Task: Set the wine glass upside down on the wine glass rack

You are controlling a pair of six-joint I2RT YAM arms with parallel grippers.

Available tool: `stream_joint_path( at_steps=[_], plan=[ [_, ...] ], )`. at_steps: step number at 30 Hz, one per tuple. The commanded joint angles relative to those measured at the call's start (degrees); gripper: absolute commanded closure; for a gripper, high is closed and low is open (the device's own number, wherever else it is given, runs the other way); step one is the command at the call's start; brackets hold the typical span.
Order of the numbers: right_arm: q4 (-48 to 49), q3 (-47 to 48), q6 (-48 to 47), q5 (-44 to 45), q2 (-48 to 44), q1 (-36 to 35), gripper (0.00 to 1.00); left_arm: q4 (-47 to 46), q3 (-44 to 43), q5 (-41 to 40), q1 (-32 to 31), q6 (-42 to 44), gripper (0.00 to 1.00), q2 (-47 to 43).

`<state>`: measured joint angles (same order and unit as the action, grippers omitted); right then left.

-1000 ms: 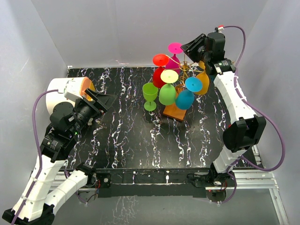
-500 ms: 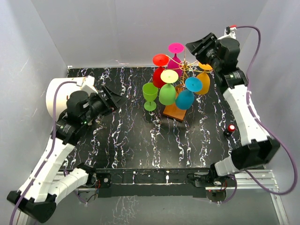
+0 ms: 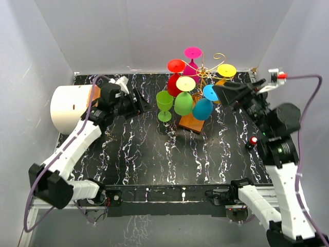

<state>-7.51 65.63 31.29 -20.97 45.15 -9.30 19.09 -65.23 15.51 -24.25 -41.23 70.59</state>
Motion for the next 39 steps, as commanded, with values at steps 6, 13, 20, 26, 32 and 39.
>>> stream_joint_path(
  at_steps=[6, 13, 20, 26, 32, 39],
  plan=[
    [-3.41, -10.56, -5.23, 0.15, -16.65, 0.14, 0.26, 0.96, -15.01, -3.29, -0.44, 4.37, 0.35, 18.01],
    [-6.69, -11.64, -4.43, 1.24, -17.80, 0.08, 0.24, 7.00, -25.68, -5.73, -0.56, 10.90, 0.49, 30.97],
    [-6.99, -12.22, -4.28, 0.34, -17.09, 0.12, 0.24, 4.52, -26.92, -2.22, -0.62, 10.38, 0.49, 33.38],
    [-7.08, -13.51, -3.87, 1.42, -17.32, 0.12, 0.24, 3.86, -29.24, -2.46, -0.62, 9.67, 0.50, 34.39],
    [-6.48, -14.77, -3.02, 1.95, -17.18, 0.07, 0.24, 6.99, -31.74, -3.12, -0.94, 10.75, 0.62, 38.41],
    [-7.95, -13.81, -3.68, 3.91, -17.34, 0.07, 0.24, 9.72, -32.85, -1.50, -2.45, 12.33, 0.76, 40.21]
  ],
)
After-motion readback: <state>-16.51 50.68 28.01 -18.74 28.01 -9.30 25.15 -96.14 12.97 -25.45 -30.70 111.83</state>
